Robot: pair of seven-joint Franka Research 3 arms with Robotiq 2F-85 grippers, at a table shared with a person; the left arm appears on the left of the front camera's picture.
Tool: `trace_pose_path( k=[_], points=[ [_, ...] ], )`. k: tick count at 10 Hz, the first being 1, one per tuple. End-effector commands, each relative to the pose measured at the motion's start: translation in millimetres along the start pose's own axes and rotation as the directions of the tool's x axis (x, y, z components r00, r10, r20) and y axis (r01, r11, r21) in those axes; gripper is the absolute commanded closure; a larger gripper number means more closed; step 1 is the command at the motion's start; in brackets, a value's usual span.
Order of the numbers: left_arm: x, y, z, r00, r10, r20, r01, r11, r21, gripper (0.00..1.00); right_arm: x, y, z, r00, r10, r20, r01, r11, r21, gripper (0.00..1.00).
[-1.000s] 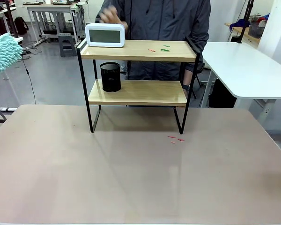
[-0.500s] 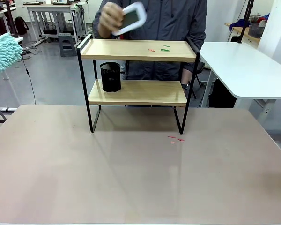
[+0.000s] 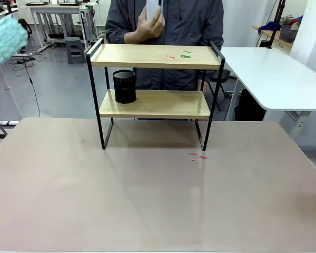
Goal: Clean the shelf.
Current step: Clean the remaining tier of the Shelf with the Duster once objects are removed.
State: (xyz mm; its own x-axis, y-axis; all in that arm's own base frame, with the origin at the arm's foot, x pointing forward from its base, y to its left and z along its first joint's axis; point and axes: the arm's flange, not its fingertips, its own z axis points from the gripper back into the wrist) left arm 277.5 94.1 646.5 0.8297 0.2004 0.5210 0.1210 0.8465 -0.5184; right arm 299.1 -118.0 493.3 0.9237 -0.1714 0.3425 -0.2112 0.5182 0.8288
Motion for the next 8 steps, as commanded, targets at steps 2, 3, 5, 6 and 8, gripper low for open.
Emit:
trace_pose_path(
  k=[2, 3, 5, 6, 8],
  points=[
    [30, -115, -10, 0.997, -0.076, -0.003, 0.075, 0.994, -0.076, 0.88, 1, 0, -2, 1.000, 0.025, 0.016, -0.025, 0.999, 0.020, 0.00],
    [28, -154, -25, 0.991, -0.101, -0.085, 0.094, 0.992, -0.087, 0.88, 1, 0, -2, 1.000, 0.025, 0.016, -0.025, 0.999, 0.020, 0.00],
    [-1, -212, -72, 0.970, -0.183, -0.162, 0.171, 0.982, -0.084, 0.88, 1, 0, -2, 1.000, 0.025, 0.016, -0.025, 0.999, 0.020, 0.00],
    [-11, -228, -91, 0.983, -0.097, -0.155, 0.089, 0.995, -0.053, 0.88, 1, 0, -2, 1.000, 0.025, 0.016, -0.025, 0.999, 0.020, 0.00],
    [0, -208, -58, 0.974, -0.176, -0.140, 0.164, 0.982, -0.089, 0.88, 1, 0, -2, 1.000, 0.025, 0.016, -0.025, 0.999, 0.020, 0.00]
  ],
)
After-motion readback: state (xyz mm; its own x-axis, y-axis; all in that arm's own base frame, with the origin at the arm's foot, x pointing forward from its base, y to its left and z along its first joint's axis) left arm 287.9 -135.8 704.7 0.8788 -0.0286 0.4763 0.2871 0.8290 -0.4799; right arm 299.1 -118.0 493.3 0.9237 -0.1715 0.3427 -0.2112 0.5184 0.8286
